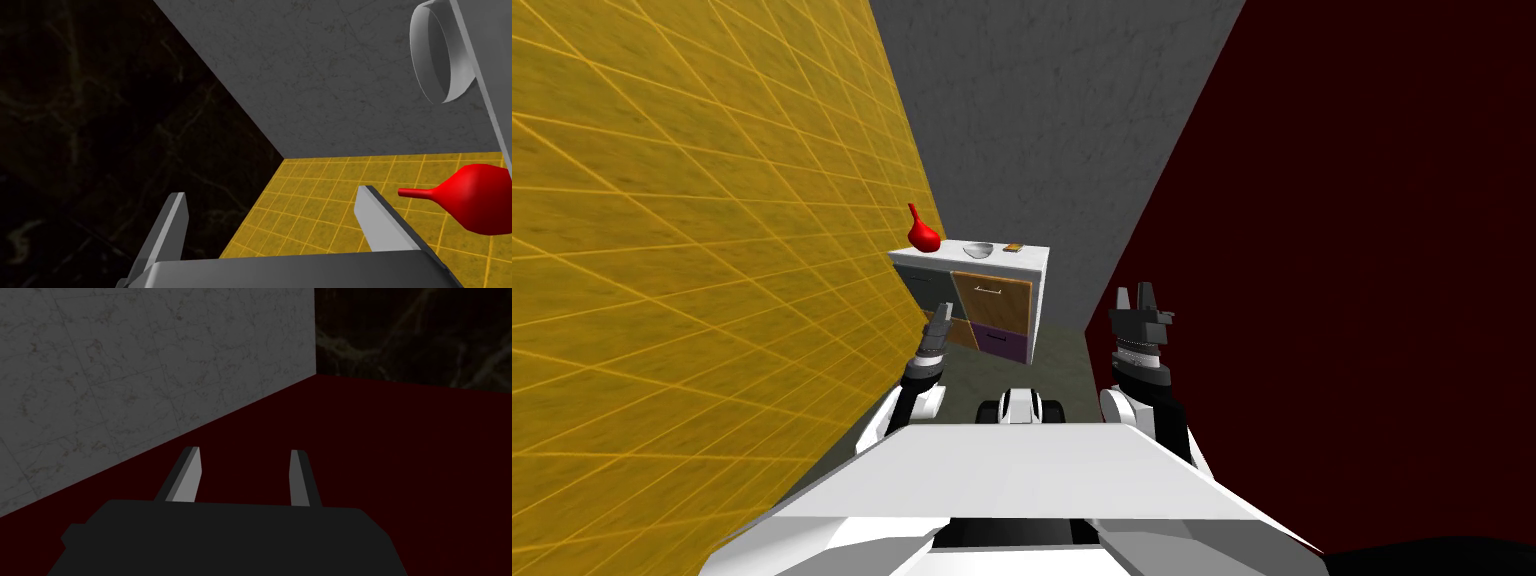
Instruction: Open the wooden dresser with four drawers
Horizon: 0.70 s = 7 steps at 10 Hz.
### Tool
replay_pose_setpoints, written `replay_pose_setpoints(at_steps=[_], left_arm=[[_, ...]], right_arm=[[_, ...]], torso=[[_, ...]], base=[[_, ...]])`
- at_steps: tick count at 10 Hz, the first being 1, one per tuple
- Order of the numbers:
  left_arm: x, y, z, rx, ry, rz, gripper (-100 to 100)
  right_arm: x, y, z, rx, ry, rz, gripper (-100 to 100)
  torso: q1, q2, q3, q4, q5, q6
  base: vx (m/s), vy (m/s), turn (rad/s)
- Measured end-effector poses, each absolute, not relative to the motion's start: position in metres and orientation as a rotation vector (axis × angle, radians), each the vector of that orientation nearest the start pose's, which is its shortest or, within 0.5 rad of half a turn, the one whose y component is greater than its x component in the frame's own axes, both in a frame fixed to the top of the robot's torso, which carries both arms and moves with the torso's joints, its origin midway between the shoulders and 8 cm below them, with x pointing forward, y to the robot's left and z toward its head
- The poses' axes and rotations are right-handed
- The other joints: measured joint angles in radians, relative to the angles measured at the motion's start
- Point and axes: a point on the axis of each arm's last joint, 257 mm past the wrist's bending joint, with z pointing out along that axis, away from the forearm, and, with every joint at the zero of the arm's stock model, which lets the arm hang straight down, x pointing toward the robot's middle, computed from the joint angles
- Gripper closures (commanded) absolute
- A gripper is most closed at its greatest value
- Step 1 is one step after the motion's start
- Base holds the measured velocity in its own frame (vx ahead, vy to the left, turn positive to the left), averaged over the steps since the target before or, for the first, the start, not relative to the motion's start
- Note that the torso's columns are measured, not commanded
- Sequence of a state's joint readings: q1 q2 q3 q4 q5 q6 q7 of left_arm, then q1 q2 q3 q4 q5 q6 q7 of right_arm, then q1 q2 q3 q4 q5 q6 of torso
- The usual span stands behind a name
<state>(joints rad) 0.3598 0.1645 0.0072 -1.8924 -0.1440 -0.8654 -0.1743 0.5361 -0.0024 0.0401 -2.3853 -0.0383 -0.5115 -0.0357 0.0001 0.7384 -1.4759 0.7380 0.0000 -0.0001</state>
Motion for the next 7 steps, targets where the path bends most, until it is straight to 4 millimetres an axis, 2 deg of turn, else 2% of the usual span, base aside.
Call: replay_pose_setpoints(at_steps=[7], left_arm=[[0.374, 0.239, -0.093, -0.262, 0.87, -1.077, -100]], right_arm=[[0.318, -0.27, 0.061, 0.629, 0.522, 1.407, 0]], torso=[[0.0, 0.0, 0.0, 0.0, 0.0, 0.0]], base=[[0.092, -0.001, -0.016]])
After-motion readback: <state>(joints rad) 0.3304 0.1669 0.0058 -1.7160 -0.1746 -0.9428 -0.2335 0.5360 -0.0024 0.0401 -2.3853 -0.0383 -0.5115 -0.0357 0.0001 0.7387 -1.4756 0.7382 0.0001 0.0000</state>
